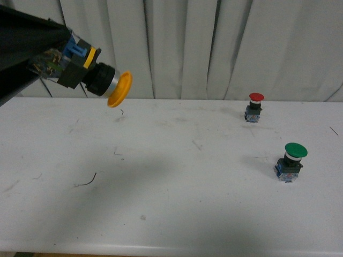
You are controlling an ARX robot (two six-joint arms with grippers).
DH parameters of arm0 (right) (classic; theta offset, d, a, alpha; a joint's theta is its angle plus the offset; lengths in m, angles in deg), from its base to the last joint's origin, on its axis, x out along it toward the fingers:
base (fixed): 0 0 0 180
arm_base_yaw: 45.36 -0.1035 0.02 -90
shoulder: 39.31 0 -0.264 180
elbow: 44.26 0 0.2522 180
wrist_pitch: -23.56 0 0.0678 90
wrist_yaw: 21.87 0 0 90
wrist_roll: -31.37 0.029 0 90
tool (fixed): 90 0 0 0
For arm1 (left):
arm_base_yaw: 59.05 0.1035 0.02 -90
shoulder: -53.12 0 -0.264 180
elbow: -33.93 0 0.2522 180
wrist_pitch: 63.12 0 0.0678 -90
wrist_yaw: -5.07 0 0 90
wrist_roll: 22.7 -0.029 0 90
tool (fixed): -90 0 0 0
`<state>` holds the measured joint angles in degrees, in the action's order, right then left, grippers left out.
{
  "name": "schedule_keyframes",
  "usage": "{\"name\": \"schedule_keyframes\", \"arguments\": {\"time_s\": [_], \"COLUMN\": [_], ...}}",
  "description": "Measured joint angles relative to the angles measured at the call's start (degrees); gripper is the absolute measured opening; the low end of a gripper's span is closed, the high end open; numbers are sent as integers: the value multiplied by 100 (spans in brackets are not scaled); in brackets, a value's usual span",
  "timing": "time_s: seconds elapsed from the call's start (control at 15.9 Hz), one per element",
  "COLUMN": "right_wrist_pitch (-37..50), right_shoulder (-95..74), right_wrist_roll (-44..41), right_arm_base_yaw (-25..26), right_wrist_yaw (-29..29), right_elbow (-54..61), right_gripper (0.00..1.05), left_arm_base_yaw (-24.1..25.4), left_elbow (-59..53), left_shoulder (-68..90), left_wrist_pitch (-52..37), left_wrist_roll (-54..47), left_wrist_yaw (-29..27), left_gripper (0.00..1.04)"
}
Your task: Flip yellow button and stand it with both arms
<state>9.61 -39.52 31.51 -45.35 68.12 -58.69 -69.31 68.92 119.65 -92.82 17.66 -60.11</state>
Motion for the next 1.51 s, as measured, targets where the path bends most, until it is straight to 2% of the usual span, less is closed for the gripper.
{"name": "schedule_keyframes", "arguments": {"time_s": [0.44,0.57,0.63,0.88,1.45,1.51], "right_wrist_pitch": [2,0,2,0,0,-221], "right_shoulder": [0,0,0,0,0,-236], "right_wrist_roll": [0,0,0,0,0,258], "right_arm_base_yaw": [0,0,0,0,0,348], "right_wrist_yaw": [0,0,0,0,0,-883], "right_elbow": [0,0,0,0,0,-87], "right_gripper": [98,98,98,98,98,98], "left_arm_base_yaw": [74,197,254,-28,-190,-208], "left_elbow": [-234,-415,-415,-404,-254,-247], "left_shoulder": [496,1152,1445,1937,2000,2000], "left_wrist_pitch": [-1252,-2627,-3038,-3018,-3012,-3010], "left_wrist_roll": [796,1690,2050,2702,2865,2863], "left_wrist_yaw": [490,737,734,514,334,332], "left_gripper": [35,35,35,35,35,35]}}
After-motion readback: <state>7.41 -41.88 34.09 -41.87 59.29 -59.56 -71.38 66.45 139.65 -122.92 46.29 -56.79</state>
